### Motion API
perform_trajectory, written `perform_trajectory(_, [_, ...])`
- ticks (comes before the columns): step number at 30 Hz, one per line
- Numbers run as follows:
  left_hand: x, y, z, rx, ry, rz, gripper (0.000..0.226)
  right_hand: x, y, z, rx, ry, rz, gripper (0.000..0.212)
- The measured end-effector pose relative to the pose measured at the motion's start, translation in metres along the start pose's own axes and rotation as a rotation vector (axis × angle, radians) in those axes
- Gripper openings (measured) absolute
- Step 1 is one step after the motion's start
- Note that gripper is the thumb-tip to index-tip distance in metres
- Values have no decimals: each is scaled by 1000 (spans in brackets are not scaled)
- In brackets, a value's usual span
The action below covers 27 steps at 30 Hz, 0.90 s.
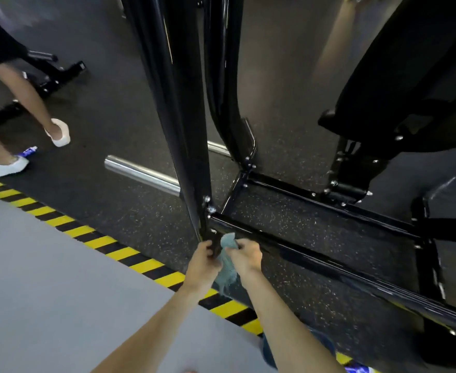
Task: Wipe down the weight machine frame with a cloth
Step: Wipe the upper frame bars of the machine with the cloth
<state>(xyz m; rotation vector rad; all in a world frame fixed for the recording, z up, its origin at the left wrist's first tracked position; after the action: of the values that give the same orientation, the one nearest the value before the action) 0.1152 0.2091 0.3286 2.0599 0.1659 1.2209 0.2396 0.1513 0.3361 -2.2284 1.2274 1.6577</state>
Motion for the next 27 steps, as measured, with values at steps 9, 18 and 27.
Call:
perform_trajectory(9, [-12,-76,6,652,-450,898,56,16,-92,50,144,-13,-626,22])
perform_trajectory(18, [0,-131,29,1241,-1487,992,49,27,-124,78,198,1018,-975,55])
perform_trajectory(27, [17,-125,40,956,-1556,584,72,28,-129,76,130,969,-910,54])
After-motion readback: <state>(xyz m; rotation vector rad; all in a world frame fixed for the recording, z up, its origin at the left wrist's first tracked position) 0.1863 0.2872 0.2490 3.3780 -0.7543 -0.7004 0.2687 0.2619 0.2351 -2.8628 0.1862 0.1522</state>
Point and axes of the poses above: each hand's wrist, its own y-axis away from the middle knuckle, its own z-axis out of the palm, x = y × z, the point moved 8 cm from there along -y, towards the middle knuckle, and after that the axes turned 14 degrees about -z, right-handed, at the moved point
